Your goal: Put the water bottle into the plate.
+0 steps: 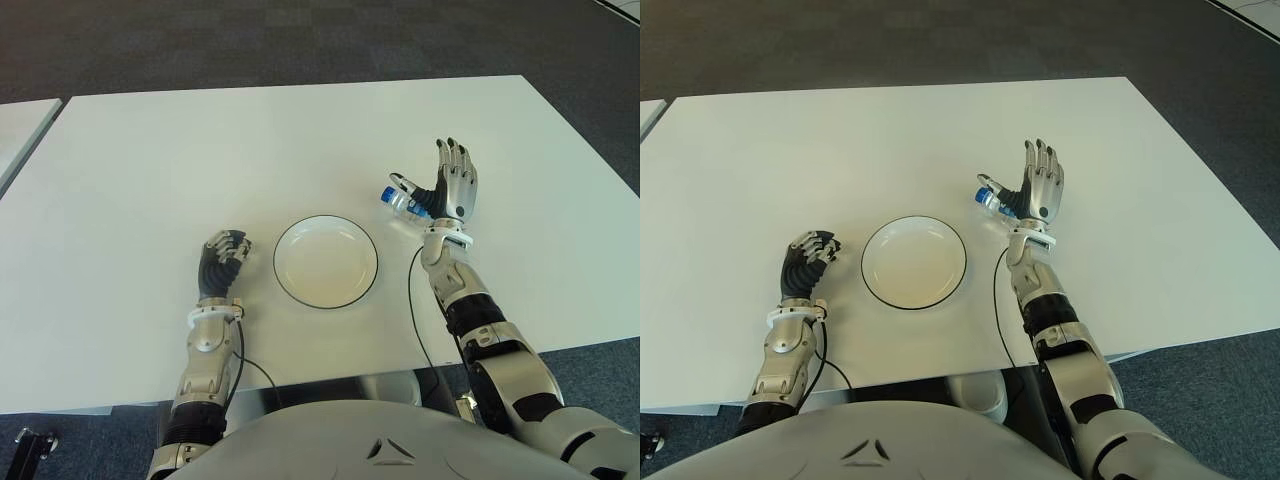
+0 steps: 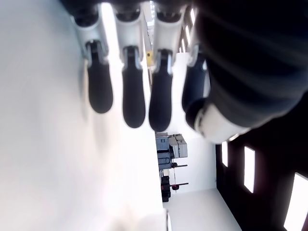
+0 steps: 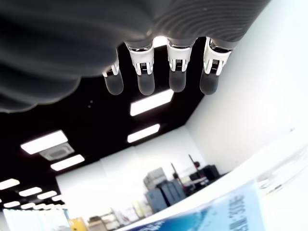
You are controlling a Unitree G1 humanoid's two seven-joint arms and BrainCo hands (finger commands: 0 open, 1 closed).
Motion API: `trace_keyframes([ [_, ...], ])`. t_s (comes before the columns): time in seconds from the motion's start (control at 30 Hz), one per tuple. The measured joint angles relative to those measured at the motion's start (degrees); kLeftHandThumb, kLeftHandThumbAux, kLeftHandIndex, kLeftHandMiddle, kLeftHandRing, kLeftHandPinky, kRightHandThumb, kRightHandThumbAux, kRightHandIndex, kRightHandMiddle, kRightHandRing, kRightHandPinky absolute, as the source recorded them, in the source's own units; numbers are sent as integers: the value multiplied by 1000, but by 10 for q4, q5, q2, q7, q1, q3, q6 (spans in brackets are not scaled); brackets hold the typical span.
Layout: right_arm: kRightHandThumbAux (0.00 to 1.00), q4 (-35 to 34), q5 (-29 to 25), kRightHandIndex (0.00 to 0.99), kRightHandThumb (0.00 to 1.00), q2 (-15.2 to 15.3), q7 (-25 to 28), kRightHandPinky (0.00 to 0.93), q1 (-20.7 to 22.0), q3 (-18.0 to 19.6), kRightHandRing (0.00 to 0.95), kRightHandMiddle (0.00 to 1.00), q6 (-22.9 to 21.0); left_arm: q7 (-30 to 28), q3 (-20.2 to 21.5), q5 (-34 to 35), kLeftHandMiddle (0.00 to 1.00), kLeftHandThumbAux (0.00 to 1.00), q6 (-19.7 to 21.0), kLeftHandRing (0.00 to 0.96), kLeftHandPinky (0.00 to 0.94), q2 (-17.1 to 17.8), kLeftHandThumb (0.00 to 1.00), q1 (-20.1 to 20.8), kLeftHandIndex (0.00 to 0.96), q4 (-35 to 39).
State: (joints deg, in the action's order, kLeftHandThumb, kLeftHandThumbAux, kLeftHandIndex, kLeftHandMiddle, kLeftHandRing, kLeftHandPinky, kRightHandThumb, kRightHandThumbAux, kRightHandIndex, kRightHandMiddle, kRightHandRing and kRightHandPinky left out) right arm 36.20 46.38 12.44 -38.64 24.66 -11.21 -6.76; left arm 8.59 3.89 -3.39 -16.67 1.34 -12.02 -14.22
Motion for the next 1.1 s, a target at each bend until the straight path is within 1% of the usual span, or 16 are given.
trace_keyframes([
  [0.2, 177, 5, -1, 0, 673, 3, 56, 0, 15, -18, 0, 0, -36, 0, -1, 0, 504, 717, 2, 496, 485, -1, 703, -3, 428, 5],
  [0.43, 162, 4, -2, 0, 663, 14, 164, 0, 22, -49, 0, 0, -73, 1, -1, 0, 511, 717, 6, 496, 487, -3, 703, -4, 429, 9],
  [0.5, 159, 5, -2, 0, 662, 18, 187, 0, 25, -57, 0, 0, -79, 1, -1, 0, 512, 717, 6, 496, 486, -3, 703, -4, 429, 10],
  [0.6, 156, 8, -2, 0, 656, 24, 213, 0, 29, -67, 0, 0, -85, 1, 0, 0, 508, 717, 6, 493, 484, -3, 703, -4, 429, 10],
  [0.8, 165, 50, 1, 0, 655, 45, 279, 0, 53, -103, 0, 0, -81, 2, 0, 0, 501, 717, 8, 489, 482, -4, 703, -5, 428, 11],
  [1.1, 169, 69, 10, 0, 654, 73, 373, 0, 88, -150, 0, 0, -88, 2, 0, 0, 506, 717, 10, 493, 489, -5, 704, -7, 428, 14],
])
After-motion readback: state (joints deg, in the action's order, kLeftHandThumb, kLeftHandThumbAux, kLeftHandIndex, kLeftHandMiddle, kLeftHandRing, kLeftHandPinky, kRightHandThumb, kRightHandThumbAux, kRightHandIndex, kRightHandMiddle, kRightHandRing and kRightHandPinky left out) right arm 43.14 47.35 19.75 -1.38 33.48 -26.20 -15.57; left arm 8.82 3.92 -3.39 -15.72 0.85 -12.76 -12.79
